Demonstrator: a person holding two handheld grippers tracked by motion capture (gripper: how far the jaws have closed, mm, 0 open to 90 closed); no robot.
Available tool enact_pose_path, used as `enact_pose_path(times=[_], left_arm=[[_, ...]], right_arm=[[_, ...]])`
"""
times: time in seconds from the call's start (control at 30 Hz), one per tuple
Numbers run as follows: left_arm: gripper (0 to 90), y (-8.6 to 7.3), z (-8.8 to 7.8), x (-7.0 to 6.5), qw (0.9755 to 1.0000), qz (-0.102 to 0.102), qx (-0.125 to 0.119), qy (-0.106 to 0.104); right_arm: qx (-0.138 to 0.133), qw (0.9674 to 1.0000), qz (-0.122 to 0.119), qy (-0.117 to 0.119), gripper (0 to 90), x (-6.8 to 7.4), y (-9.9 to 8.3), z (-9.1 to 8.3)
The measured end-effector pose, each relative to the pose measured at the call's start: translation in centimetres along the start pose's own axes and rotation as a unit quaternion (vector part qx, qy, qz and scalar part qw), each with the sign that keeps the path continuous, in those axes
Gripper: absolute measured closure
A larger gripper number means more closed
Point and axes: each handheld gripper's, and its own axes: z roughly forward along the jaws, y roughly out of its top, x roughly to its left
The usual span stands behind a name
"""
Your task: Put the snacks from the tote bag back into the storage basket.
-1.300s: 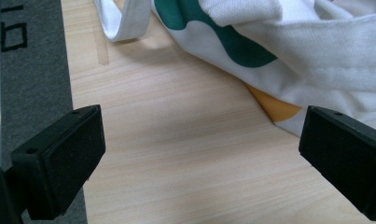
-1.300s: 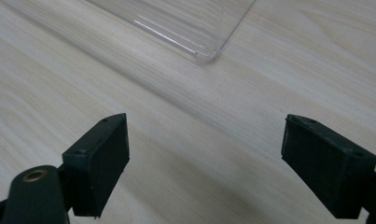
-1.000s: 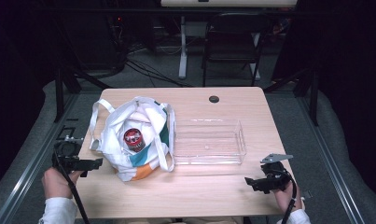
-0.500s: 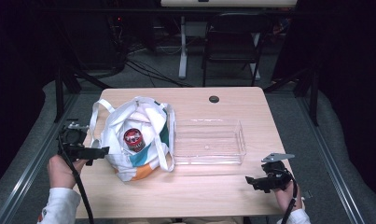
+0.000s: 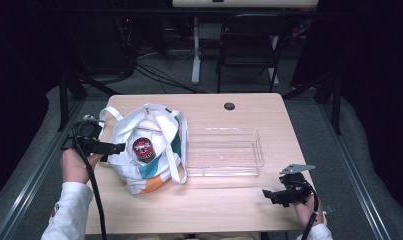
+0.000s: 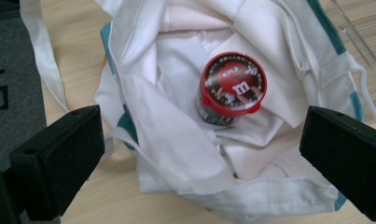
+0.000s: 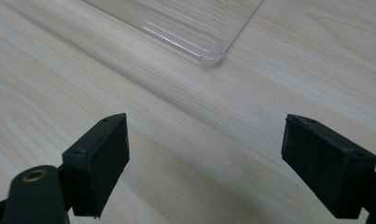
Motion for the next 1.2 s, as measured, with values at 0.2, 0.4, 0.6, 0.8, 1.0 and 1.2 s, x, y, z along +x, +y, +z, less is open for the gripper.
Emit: enact_pose_path(times=[0.2, 0.4, 0.6, 0.8, 1.0, 1.2], left_arm=[[0.1, 1.8, 1.1, -1.1, 0.9999, 0.012, 0.007, -0.008], [0.0, 3.2, 2.9, -2.2, 0.9994, 0.019, 0.02, -0.021], [0.0, 3.9, 5.2, -3.1, 0.9983, 0.023, 0.045, -0.028], [0.0, 4.0, 6.9, -3.4, 0.997, 0.02, 0.067, -0.033], [0.1, 3.9, 8.2, -3.5, 0.9957, 0.02, 0.084, -0.033], [0.0, 3.9, 9.4, -3.4, 0.9942, 0.018, 0.099, -0.036]], right_arm=[[0.002, 1.0, -0.003, -0.001, 14.8, 0.0, 0.0, 0.0], [0.004, 1.0, -0.001, 0.003, 14.8, 0.0, 0.0, 0.0], [0.005, 1.0, -0.002, 0.002, 14.8, 0.0, 0.0, 0.0], [0.007, 1.0, -0.003, 0.006, 14.8, 0.0, 0.0, 0.0], [0.007, 1.0, -0.004, 0.006, 14.8, 0.0, 0.0, 0.0], [0.007, 1.0, -0.003, 0.004, 14.8, 0.1, 0.0, 0.1]])
